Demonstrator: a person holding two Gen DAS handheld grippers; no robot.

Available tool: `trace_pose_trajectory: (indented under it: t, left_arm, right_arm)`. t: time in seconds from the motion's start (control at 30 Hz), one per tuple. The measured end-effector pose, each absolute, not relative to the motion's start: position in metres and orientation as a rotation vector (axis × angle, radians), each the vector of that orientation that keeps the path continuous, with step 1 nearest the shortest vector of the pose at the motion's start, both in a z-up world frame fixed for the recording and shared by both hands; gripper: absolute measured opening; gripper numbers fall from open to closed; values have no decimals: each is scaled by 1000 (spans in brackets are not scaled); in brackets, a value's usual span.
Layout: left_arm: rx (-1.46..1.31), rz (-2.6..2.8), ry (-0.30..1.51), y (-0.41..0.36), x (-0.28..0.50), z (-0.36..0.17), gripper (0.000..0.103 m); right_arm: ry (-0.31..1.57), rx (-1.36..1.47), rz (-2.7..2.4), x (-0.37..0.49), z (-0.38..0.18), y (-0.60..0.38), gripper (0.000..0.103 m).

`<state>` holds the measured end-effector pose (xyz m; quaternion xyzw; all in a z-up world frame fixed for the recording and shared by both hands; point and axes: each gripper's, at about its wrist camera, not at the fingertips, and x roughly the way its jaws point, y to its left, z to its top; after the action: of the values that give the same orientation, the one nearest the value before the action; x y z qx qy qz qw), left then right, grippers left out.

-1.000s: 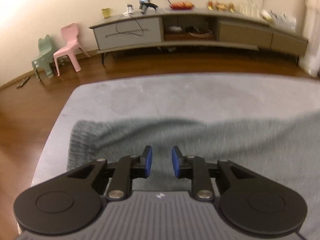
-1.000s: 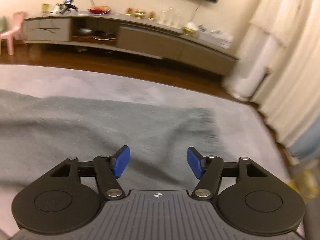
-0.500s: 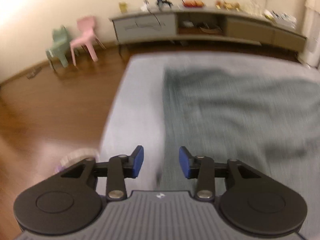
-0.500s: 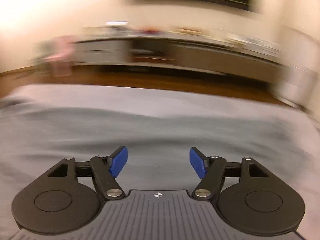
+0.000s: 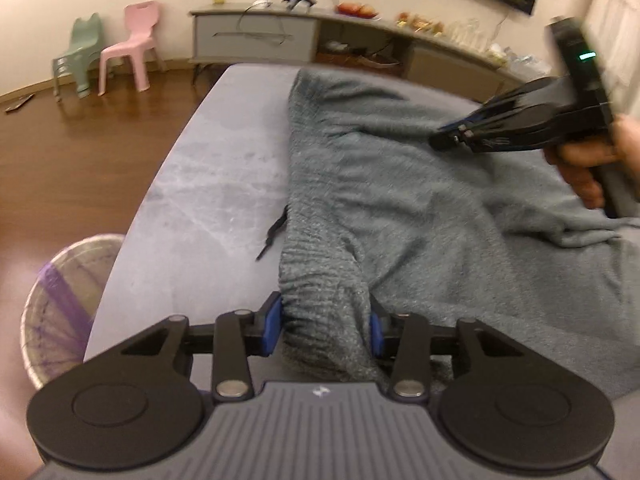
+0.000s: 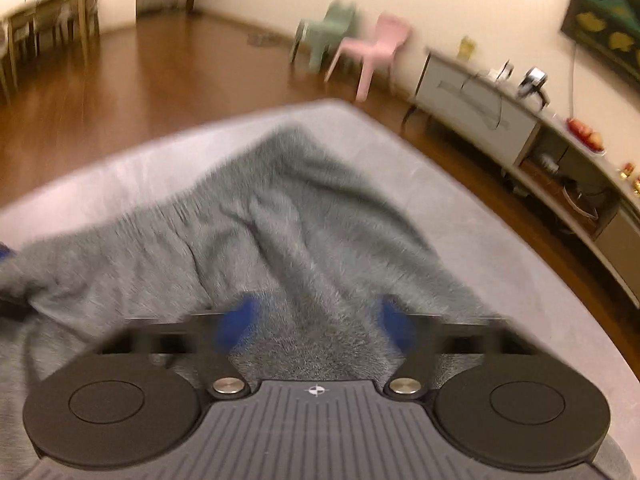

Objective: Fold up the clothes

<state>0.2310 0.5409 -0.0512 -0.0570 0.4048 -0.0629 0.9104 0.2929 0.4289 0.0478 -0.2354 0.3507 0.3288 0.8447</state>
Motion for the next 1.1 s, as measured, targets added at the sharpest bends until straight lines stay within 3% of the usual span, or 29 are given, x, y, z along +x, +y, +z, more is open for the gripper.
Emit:
trace_pose_trajectory:
  t: [0.03,0.13,0.27,0.3,0.4,0.43,0.5,0.57,0.63,0.7,0.77,0.8,0.83,0.9,0.93,0.97,1.1]
  left_arm:
    - [-145,-152,805,546,227,-50,42]
    - [-203,-186,777,558,227,-54,42]
    - [-294,-218,793,568,231,-67,46]
    - [-299,-228,792,567,230,-69,48]
    - [-290,-253,787,563,227,-72,54]
    - [-297,-253,789,562,229,-74,54]
    - [-316,-241,797,558,234,-77,53]
    - [-350,-226,808,554,241,-76,30]
    - [-371,-205,803,547,243,-69,22]
    - [-387,-185,790,540,243,-58,19]
    - [-395,-183,759,529,238,-38,20]
    - [-398,-193,736,524,235,-27,21]
    - [-404,-204,710,519,233,-17,25]
    - [-434,-225,633,517,228,-2,43]
    - [-446,-233,597,519,226,1,62]
    - [-451,-231,579,523,225,-1,73]
    - [-422,-193,598,536,227,-25,73]
  right_arm:
    - [727,-482,679,296,53,428,0]
    - [690,-304,602,310,78,407,0]
    - [738,-371,360,344,50,408,2]
    - [768,-336,358,345,47,405,8]
    - [668,-181,379,296,73,381,51]
    - [624,-142,435,265,81,375,60]
    - [605,-140,592,205,85,375,65]
    - [631,-196,776,147,78,386,74]
    - [653,-336,887,106,56,406,80]
    - [633,-478,914,81,34,424,79]
    - [593,-569,869,74,21,434,63]
    - [577,-589,835,76,19,436,31]
    - [576,-560,800,80,23,432,8]
    - [586,-412,764,93,43,415,3]
    - [608,-284,753,103,57,399,3]
    - [632,-158,729,114,67,383,3]
    - [716,164,639,155,76,331,3]
